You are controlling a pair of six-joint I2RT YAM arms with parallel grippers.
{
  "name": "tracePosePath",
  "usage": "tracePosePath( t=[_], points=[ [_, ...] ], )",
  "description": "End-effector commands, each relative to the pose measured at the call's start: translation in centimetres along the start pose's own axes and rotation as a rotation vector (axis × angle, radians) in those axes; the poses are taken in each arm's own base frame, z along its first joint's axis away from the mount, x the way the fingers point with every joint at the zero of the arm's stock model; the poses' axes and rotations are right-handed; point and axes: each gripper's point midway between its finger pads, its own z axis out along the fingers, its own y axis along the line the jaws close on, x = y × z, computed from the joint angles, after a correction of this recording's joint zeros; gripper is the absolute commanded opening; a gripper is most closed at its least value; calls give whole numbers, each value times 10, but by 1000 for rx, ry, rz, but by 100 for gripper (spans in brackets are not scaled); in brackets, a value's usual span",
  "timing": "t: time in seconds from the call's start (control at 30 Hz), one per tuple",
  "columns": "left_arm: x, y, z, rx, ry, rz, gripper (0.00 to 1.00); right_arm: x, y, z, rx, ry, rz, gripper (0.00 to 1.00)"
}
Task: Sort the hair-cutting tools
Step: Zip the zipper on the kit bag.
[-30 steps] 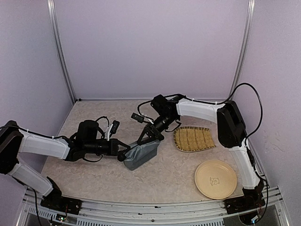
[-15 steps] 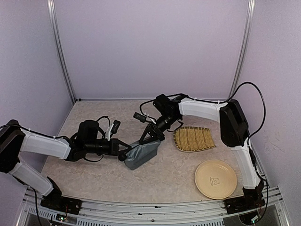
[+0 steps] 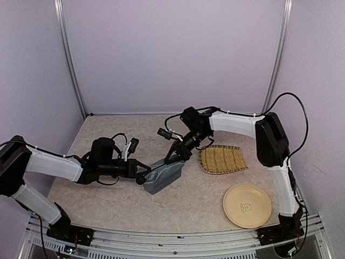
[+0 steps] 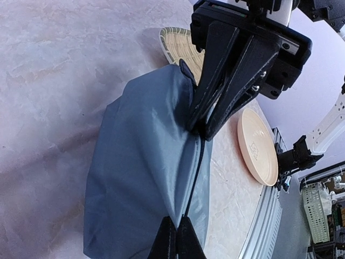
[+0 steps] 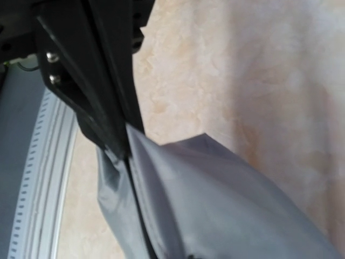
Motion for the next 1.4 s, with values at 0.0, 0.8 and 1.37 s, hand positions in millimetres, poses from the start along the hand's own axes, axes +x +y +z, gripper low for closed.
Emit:
tracePosePath(
  t=[0.0, 0.8, 1.37],
  points=[
    [43, 44, -12, -143, 131, -109, 0, 48, -67, -81, 300, 72, 173, 7],
    [24, 35, -11, -138, 83, -69, 34, 41, -67, -121, 365, 30, 171, 18],
    [-45, 11, -6, -183, -11, 21, 56, -15, -6, -157, 368, -100, -28, 44]
  ],
)
